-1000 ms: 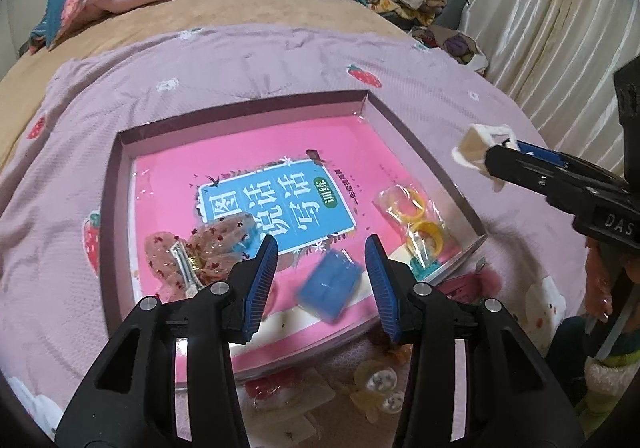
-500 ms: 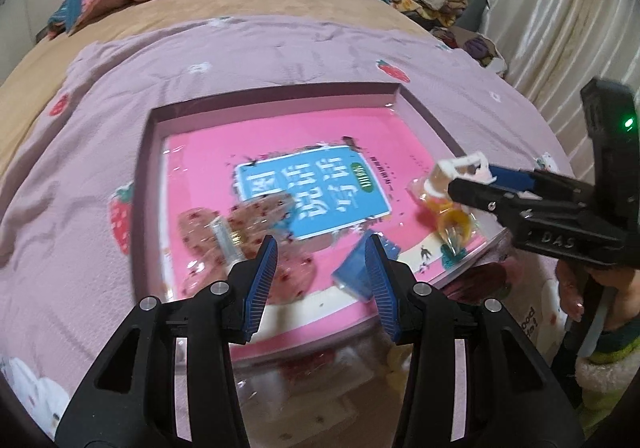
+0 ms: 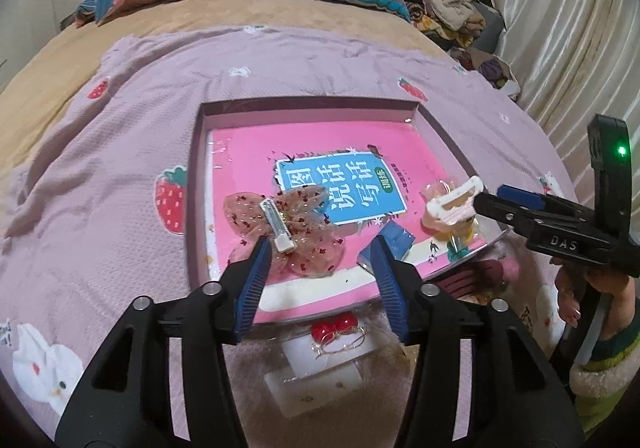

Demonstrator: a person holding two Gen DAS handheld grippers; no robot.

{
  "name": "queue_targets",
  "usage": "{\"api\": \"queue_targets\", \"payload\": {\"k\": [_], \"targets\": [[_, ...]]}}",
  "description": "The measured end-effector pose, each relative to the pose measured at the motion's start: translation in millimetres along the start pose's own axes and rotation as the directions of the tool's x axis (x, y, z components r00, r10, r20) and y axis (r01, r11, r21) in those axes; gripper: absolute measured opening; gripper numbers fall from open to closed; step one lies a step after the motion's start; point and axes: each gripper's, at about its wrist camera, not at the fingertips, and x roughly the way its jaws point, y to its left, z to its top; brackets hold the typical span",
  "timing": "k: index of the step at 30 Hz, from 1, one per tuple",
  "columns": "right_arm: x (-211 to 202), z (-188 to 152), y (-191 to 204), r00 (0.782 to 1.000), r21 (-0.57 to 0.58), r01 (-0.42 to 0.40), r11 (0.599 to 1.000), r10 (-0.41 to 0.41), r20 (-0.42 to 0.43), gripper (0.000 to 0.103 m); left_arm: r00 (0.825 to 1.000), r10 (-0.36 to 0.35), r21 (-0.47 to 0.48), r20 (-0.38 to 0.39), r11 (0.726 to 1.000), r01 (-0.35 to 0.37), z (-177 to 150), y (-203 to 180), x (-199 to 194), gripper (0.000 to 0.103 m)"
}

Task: Organize jewelry
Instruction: 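Lower the blue packet and white claw clip into the box and release both, then withdraw both tools back from the box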

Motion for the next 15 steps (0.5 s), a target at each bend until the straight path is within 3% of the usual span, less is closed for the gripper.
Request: {"api": "queue_targets", "payload": {"k": [8, 13, 15], "targets": [[-48.5, -0.1, 4.4, 0.995, 0.007, 0.007, 1.000, -0.008, 0.099, 0.086, 0.998, 0.007, -0.029, 0.069, 1.000, -0.005, 5.0, 2.4, -32.9, 0.069], [-79.1, -0.9, 10.7, 0.988, -0.002, 0.009, 1.000, -0.009, 0.156, 0.088, 0.991, 0.016, -0.057, 0.131, 0.998, -0.008, 10.3, 2.4, -60.1, 0.093], [-93.1, -1.8, 13.3, 0.984, -0.007, 0.010, 1.000, -0.009, 0.180, 0.088, 0.988, 0.015, -0.075, 0.155, 0.997, -0.004, 11.1, 3.6, -71.1, 0.093]]}}
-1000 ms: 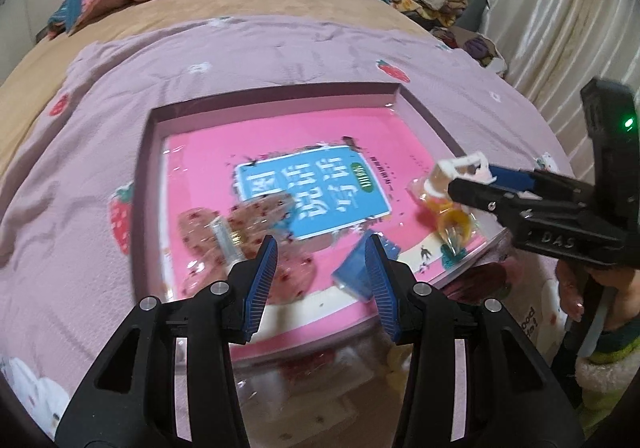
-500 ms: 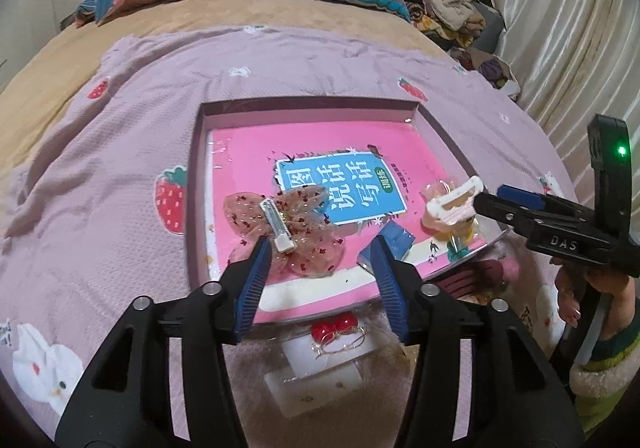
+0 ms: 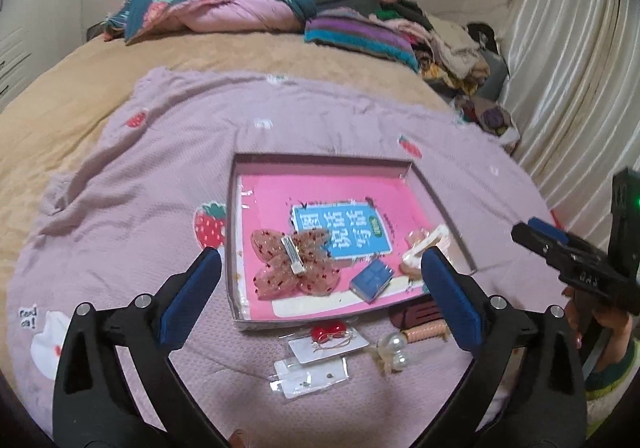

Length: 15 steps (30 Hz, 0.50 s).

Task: Organize jewelry
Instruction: 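Withdraw both tools back from the box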

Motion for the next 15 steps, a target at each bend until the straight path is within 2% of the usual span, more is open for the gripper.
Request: {"api": "queue_targets", "payload": {"k": [7, 15], "targets": [[-40.3, 4.0, 7.1, 0.997, -0.018, 0.008, 1.000, -0.007, 0.076, 0.090, 0.998, -0.004, -0.007, 0.056, 1.000, 0.004, 3.8, -3.5, -30.9, 0.093], [-71.1, 1.0, 14.2, 0.992, -0.032, 0.005, 0.999, -0.001, 0.124, 0.090, 0.996, -0.009, 0.003, 0.087, 1.000, 0.009, -3.9, -7.8, -51.9, 0.093]]}}
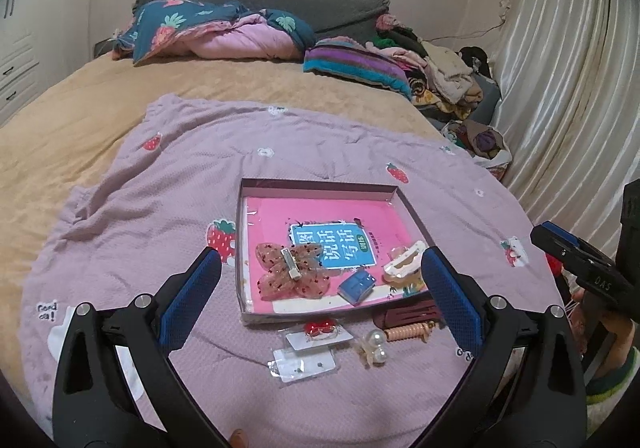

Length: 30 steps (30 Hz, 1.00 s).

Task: Organize jewelry
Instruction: 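Withdraw both tools back from the box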

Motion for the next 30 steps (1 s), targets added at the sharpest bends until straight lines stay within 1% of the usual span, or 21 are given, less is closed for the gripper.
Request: {"api": "queue_targets", "payload": {"k": [10, 20, 26, 30], "targets": [[-22.0, -11.0, 13.1, 1.000, -0.015, -0.004, 1.000, 0.005, 0.028, 0.090, 1.000, -0.008, 0.010, 0.020, 1.000, 0.008, -13.5, -0.5, -18.2, 0.093], [-36.5, -27.0, 26.6, 1.000, -0.037, -0.011, 0.999, 0.012, 0.026, 0.090, 1.000, -0.008, 0.022, 0.029, 1.000, 0.008, -33.8, -1.1, -37.1, 0.093], [-42.4, -37.7, 34.0, 1.000, -0.051, -0.016, 0.999, 0.017, 0.018, 0.090, 1.000, -0.006, 0.025, 0.030, 1.000, 0.005, -40.2, -1.9, -41.1, 0.093], [-44.5, -46.0, 37.1, 1.000, -0.059, -0.015, 0.998, 0.015, 0.005, 0.090, 1.000, -0.002, 0.027, 0.021, 1.000, 0.001, -50.1, 0.0, -45.8, 0.093]]}}
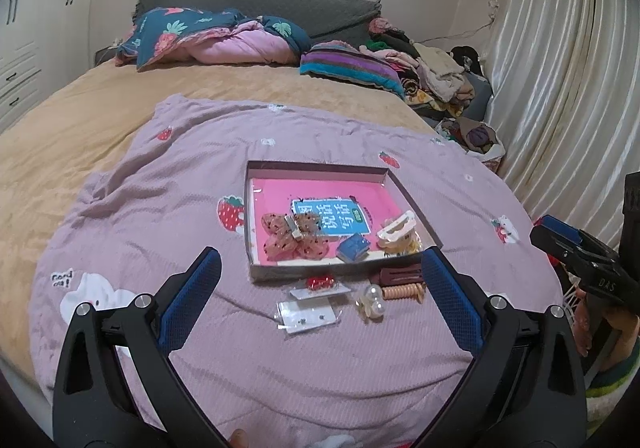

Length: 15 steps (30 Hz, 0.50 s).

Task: Organize jewelry
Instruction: 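Withdraw both tools back from the box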

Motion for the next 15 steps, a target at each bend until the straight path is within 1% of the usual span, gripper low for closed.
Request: {"api": "queue_targets", "payload": {"k": [15], "targets": [[-0.1, -30.9, 1.5, 0.998, -0.015, 0.009, 1.000, -0.010, -0.057, 0.090, 0.998, 0.030, 0.015, -0.053, 0.999, -0.029, -25.9, 7.9, 1.8, 0.093]]}}
